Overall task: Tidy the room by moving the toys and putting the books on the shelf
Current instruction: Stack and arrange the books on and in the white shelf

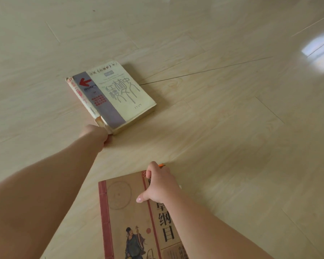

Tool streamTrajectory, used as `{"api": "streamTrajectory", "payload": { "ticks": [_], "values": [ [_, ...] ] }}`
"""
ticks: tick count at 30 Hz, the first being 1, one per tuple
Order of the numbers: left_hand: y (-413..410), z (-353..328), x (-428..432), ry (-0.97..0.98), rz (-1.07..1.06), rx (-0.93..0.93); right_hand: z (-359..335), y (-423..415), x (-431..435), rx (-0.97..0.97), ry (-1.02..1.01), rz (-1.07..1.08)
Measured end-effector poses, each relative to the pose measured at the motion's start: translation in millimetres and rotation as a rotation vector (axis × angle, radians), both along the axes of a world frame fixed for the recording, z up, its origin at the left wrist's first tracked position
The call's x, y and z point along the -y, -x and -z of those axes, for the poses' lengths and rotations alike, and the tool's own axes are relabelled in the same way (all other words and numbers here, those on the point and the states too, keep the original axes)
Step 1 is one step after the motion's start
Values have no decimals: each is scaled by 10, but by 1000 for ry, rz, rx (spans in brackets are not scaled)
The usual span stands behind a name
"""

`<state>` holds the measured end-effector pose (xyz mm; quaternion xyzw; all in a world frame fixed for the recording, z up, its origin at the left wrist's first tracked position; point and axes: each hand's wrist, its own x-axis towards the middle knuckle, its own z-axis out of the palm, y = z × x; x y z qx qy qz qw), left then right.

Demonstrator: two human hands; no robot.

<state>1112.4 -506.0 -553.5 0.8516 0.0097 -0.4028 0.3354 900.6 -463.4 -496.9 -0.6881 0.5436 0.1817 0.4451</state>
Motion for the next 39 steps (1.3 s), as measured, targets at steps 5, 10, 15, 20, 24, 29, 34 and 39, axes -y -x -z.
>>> {"api": "streamTrajectory", "payload": {
  "ticks": [5,10,15,20,24,29,34,39],
  "values": [
    [92,41,-720,-60,66,-66,-5,-1,-6,-18,13,0],
    [58,-92,-960,-90,-63,254,-17,3,-68,-3,53,45],
    [66,-124,-848,-110,-38,129,-29,130,-313,108,215,36],
    [97,-332,-852,175,-90,-216,9,228,-489,103,351,55],
    [51,-680,-885,293,-78,-217,35,256,-492,118,311,121],
    [143,-1223,-1101,519,-167,-311,-217,196,-294,384,-193,857],
    [510,-1399,-1600,619,-41,-502,-476,453,-91,878,-703,1022],
    [949,-1112,-1912,433,199,-476,-453,630,-261,441,-424,658]
  ]
}}
